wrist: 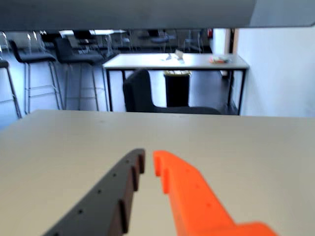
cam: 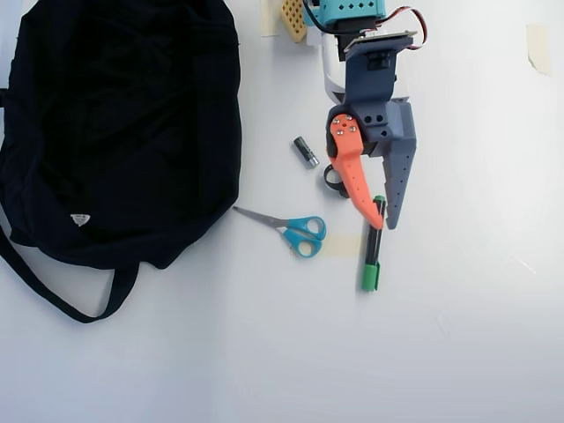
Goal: Put the cable into the black bag
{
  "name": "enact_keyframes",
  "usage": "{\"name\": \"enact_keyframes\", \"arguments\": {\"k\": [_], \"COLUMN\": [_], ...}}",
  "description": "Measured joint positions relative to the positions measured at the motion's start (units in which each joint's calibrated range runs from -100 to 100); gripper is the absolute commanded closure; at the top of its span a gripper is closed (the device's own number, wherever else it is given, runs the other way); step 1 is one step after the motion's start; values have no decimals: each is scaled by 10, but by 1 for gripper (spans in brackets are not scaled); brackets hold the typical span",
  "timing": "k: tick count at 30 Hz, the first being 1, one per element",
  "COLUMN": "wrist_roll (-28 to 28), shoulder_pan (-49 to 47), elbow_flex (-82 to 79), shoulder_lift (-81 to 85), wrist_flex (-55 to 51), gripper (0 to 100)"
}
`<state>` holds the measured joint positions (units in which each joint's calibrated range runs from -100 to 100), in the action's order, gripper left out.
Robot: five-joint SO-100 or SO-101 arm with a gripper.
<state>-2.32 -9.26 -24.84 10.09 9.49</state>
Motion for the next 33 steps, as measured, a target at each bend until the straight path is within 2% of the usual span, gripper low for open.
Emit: {"name": "enact_keyframes", "arguments": {"k": [5,9,33], "wrist_roll": [51,68,77], "shoulder_pan": [9,4,1], "elbow_flex": [118,161,166], "shoulder_lift": [-36,-40,-40], "wrist_flex": [-135,-185,-216], "gripper": [98,98,98]}}
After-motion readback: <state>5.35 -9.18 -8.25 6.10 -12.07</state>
